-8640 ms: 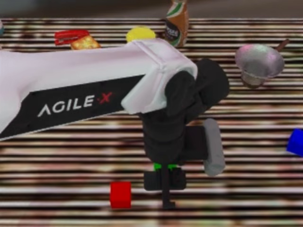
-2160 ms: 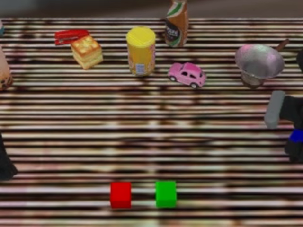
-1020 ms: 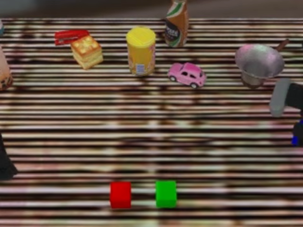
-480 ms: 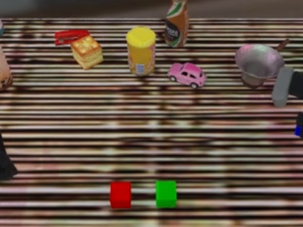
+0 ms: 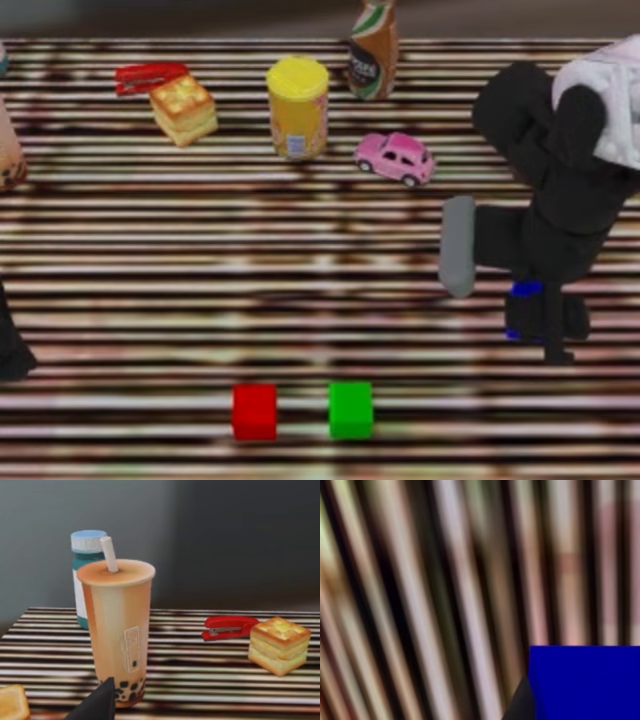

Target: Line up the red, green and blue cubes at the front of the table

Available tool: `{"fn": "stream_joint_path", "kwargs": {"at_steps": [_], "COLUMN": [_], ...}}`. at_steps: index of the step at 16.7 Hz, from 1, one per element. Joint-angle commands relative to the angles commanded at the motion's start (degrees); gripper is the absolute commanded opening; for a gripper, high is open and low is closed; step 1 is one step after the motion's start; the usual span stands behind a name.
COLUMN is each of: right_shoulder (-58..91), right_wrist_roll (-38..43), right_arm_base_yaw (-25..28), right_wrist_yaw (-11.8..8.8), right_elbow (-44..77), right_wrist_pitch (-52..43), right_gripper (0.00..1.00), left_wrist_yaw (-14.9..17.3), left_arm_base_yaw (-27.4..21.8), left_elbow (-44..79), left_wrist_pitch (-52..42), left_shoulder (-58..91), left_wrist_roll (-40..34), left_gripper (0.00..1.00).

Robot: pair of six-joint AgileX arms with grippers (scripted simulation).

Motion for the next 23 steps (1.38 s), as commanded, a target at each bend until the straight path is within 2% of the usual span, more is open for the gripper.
{"fn": "stream_joint_path", "kwargs": {"at_steps": [3, 6, 13, 20, 23], "right_shoulder": [-1.7, -3.3, -2.9, 1.4, 2.0], "right_wrist_roll": [3.4, 5.6, 5.9, 6.1, 6.1], "right_arm_base_yaw": [10.1, 15.2, 15.6, 15.7, 15.8], "right_wrist_yaw": [0.0, 0.1, 0.0, 0.0, 0.1], "right_elbow": [-0.9, -1.5, -2.0, -10.6, -11.8], "right_wrist_pitch": [-0.8, -0.9, 0.1, 13.3, 14.9], "right_gripper": [0.0, 0.0, 0.0, 0.0, 0.0], "left_wrist_yaw": [0.0, 0.0, 0.0, 0.0, 0.0], "left_arm_base_yaw": [0.0, 0.0, 0.0, 0.0, 0.0], "left_elbow": [0.0, 0.0, 0.0, 0.0, 0.0], "left_wrist_pitch": [0.0, 0.0, 0.0, 0.0, 0.0], "left_shoulder": [0.0, 0.0, 0.0, 0.0, 0.0], "left_wrist_roll": [0.0, 0.0, 0.0, 0.0, 0.0], "left_gripper": [1.0, 1.0, 1.0, 1.0, 1.0]}}
